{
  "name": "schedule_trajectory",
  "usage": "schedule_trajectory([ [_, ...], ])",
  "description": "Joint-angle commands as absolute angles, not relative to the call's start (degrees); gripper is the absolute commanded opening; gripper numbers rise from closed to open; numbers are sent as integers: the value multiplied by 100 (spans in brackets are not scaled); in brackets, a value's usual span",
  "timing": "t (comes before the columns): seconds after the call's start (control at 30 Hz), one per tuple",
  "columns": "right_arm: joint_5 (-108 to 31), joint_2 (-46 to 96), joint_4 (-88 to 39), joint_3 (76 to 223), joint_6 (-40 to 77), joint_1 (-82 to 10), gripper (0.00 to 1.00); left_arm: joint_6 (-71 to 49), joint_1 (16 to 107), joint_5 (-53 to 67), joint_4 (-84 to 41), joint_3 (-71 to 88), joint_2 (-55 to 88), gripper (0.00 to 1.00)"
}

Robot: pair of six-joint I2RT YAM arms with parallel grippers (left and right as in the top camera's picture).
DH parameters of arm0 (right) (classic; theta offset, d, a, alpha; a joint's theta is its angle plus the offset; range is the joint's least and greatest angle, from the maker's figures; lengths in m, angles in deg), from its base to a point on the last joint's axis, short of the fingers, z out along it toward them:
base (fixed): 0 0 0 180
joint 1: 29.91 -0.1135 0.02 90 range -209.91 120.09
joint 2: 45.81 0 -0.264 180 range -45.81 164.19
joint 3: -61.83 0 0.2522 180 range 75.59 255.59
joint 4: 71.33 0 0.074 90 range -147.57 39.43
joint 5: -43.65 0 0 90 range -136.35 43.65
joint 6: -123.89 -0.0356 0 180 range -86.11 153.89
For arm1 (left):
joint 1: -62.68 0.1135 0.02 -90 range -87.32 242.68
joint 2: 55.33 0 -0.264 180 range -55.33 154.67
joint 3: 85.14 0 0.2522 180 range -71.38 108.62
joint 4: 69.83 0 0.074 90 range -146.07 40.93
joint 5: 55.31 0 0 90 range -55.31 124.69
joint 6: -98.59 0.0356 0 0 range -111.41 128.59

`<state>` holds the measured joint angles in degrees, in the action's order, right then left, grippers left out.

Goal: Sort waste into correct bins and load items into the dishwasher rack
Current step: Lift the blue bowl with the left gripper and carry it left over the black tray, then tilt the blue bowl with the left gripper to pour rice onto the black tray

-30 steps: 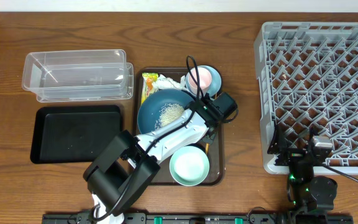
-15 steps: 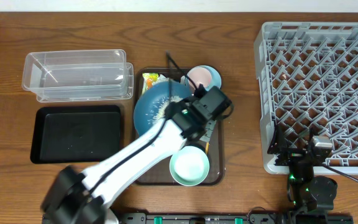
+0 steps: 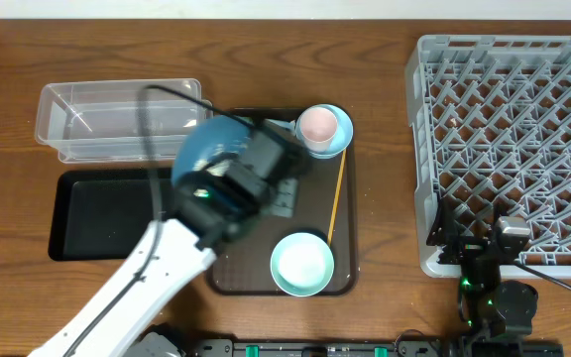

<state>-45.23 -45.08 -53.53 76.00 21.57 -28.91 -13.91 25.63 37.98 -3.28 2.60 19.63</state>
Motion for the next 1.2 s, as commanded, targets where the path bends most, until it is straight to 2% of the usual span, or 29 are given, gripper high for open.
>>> schedule_trajectory([
  [0.0, -4503, -4547, -5329, 7589, 2238, -2896, 99, -1319, 3199, 3132, -273, 395, 1714, 6],
  [0.17, -4503, -4547, -5329, 7589, 2238, -2896, 99, -938, 4169, 2050, -247, 387, 1657, 6],
  [0.47, -4503, -4547, -5332, 7589, 2238, -2896, 99, -361, 5472, 1202, -194, 345, 1659, 6],
  [0.87, -4503, -4547, -5329, 7589, 2238, -2896, 99, 390, 7592, -1568, -216, -75, 1705, 6],
  [1.17, -4503, -4547, -5332, 7589, 2238, -2896, 99, 779, 9030, -3144, -214, -652, 1777, 6],
])
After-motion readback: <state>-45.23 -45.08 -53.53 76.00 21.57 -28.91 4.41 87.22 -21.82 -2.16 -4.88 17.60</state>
